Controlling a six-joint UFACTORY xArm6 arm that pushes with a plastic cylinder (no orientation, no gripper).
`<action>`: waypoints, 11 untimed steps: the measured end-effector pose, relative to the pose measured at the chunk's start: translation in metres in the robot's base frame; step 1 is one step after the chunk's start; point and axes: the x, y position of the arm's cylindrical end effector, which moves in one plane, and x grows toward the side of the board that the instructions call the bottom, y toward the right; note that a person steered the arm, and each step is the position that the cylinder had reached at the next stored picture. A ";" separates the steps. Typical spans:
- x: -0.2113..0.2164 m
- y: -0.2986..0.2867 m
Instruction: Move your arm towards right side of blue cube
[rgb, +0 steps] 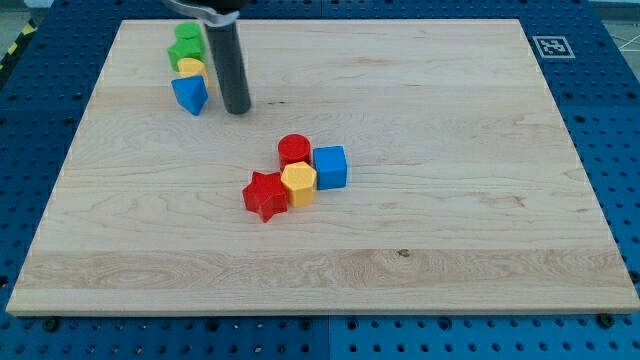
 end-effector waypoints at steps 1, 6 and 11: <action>0.011 0.032; 0.100 0.176; 0.109 0.137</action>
